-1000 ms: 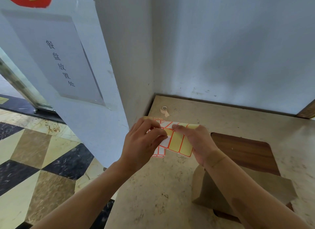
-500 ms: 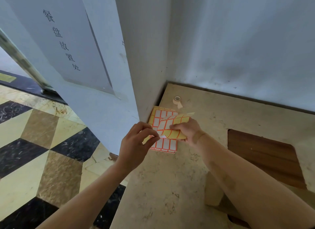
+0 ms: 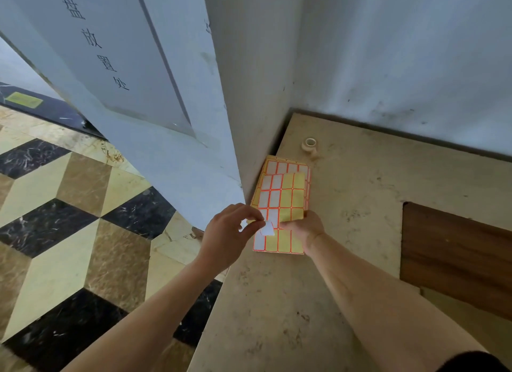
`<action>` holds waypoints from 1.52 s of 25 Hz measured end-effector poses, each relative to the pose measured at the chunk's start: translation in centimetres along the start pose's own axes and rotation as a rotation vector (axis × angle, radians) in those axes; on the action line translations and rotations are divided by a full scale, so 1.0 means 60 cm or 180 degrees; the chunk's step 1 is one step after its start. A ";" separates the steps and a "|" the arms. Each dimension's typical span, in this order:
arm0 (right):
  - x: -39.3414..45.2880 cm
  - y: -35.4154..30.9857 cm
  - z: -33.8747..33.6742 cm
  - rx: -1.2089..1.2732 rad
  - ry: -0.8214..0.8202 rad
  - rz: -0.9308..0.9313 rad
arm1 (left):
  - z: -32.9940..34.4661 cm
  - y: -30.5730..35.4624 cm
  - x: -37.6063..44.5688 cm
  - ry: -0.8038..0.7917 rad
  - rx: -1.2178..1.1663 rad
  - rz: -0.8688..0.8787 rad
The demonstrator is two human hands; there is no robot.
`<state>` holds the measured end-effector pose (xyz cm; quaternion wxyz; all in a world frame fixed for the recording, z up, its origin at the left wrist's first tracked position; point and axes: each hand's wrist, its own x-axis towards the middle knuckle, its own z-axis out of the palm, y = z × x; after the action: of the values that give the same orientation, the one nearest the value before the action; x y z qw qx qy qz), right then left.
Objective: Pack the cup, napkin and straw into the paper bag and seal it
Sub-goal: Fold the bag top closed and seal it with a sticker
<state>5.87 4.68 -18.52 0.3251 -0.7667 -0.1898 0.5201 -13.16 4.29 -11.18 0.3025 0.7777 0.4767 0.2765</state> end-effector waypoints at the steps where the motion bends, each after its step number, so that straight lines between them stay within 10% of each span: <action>1: 0.001 0.006 0.002 -0.0197 0.0169 -0.0041 | 0.004 -0.001 0.003 -0.0068 0.0028 -0.0041; 10: -0.045 -0.066 -0.062 -0.1975 0.0135 -0.0671 | 0.025 0.048 0.043 -0.0263 0.0135 0.0159; 18: -0.243 -0.082 -0.343 -0.3760 -0.0179 -0.1713 | 0.090 0.192 0.068 -0.0667 -0.0241 0.0621; 25: -0.420 0.074 -0.502 -0.3435 0.1111 -0.2885 | 0.131 0.319 0.060 -0.0670 -0.0465 0.0837; 38: -0.386 0.162 -0.485 -0.3527 0.1132 -0.3481 | 0.171 0.427 0.021 -0.1937 -0.0596 0.0317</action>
<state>23.25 -25.61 -2.46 0.1313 -0.6865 -0.7151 -0.0131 9.43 -6.00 0.98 0.4875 0.8159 0.2982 0.0883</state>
